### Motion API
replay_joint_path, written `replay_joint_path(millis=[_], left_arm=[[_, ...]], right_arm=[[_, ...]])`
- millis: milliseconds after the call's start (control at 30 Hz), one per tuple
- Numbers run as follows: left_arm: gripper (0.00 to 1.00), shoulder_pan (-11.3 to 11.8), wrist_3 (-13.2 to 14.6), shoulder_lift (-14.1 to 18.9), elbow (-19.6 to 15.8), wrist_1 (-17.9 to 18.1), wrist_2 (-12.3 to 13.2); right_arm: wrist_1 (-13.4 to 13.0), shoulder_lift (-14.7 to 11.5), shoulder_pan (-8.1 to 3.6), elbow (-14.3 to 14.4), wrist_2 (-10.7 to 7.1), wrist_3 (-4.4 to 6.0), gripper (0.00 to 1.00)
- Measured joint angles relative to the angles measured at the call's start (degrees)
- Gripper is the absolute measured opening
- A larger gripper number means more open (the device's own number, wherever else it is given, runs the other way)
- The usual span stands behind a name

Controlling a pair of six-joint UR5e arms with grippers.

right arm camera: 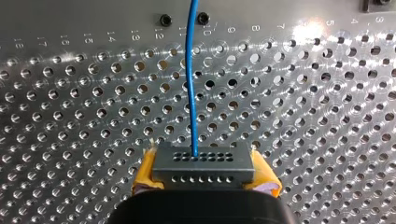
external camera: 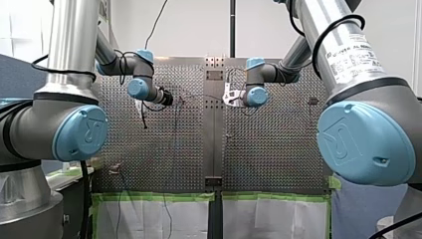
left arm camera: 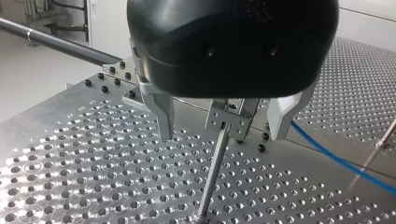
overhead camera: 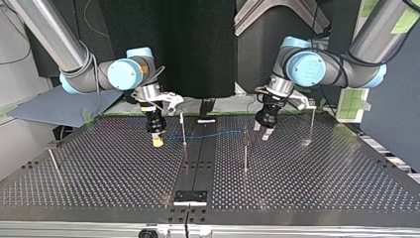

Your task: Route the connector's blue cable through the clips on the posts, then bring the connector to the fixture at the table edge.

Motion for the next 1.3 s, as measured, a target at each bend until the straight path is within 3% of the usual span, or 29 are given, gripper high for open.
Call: replay_joint_path(millis=[1300], left_arm=[[1.00,-1.50,0.72,0.78,-1.42,0.85,-1.65]], right_arm=[[0.19,0.06,0.37,0.02,-0.02,0.09,0.00]])
